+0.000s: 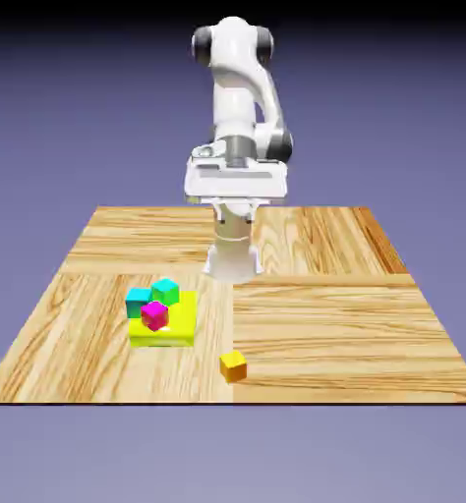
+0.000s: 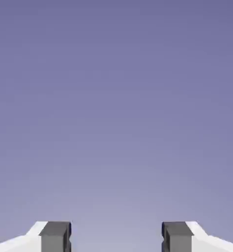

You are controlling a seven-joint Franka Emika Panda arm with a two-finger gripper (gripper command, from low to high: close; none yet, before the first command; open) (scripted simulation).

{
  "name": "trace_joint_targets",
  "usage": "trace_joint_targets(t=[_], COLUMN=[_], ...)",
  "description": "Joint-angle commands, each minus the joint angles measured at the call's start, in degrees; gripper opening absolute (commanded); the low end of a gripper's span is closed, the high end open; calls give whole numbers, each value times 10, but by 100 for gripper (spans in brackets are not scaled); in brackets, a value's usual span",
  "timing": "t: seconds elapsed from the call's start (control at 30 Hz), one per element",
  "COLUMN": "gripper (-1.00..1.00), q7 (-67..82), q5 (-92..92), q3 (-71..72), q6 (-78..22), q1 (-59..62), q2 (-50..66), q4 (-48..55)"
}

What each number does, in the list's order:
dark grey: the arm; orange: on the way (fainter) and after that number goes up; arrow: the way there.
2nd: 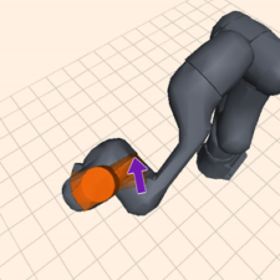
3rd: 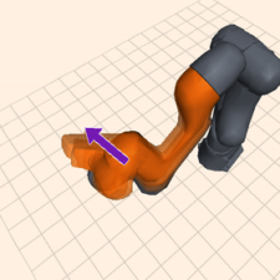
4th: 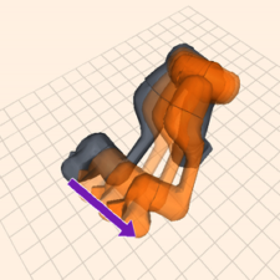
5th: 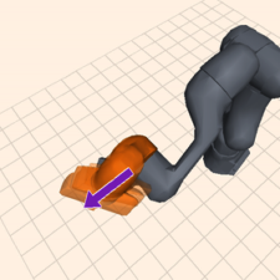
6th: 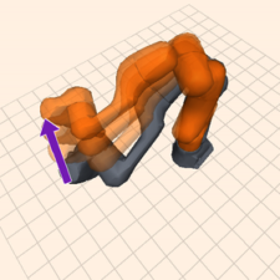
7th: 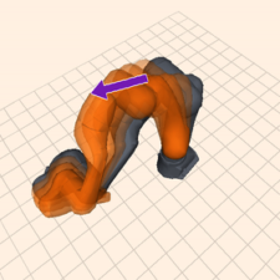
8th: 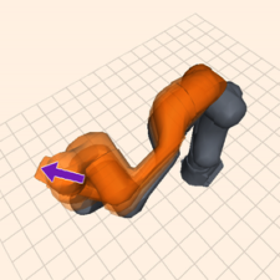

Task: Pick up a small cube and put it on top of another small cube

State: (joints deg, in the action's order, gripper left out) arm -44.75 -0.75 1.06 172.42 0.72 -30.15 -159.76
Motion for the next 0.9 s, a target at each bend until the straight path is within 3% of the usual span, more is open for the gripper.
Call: trace_joint_targets(t=[0.0,0.73,0.87], gripper=[0,0,0], q7=[-19,-437,-450], q5=[-6,-143,-142], q3=[9,203,202], q6=[-13,-302,-269], q1=[12,268,263], q2=[21,478,531], q4=[10,237,244])
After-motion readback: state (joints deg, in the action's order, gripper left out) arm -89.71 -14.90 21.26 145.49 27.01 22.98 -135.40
